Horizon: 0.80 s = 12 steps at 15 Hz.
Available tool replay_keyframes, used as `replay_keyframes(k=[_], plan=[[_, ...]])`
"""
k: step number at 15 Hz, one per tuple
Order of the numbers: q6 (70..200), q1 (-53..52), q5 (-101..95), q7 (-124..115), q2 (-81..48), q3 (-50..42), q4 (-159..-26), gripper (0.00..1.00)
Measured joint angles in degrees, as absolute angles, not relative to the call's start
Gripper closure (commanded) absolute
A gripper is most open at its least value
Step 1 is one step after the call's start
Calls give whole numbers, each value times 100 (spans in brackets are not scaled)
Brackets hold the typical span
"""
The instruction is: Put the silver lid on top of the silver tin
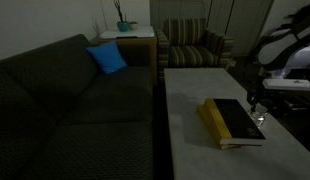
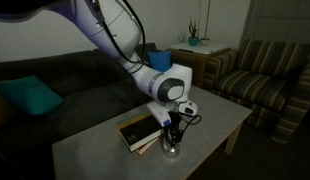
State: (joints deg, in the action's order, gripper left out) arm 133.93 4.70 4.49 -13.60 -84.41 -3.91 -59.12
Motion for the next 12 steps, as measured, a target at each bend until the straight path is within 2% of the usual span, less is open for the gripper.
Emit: replay_keyframes(k=[12], plan=[[12751,514,362,-957,-8438,-437,-5587,56]])
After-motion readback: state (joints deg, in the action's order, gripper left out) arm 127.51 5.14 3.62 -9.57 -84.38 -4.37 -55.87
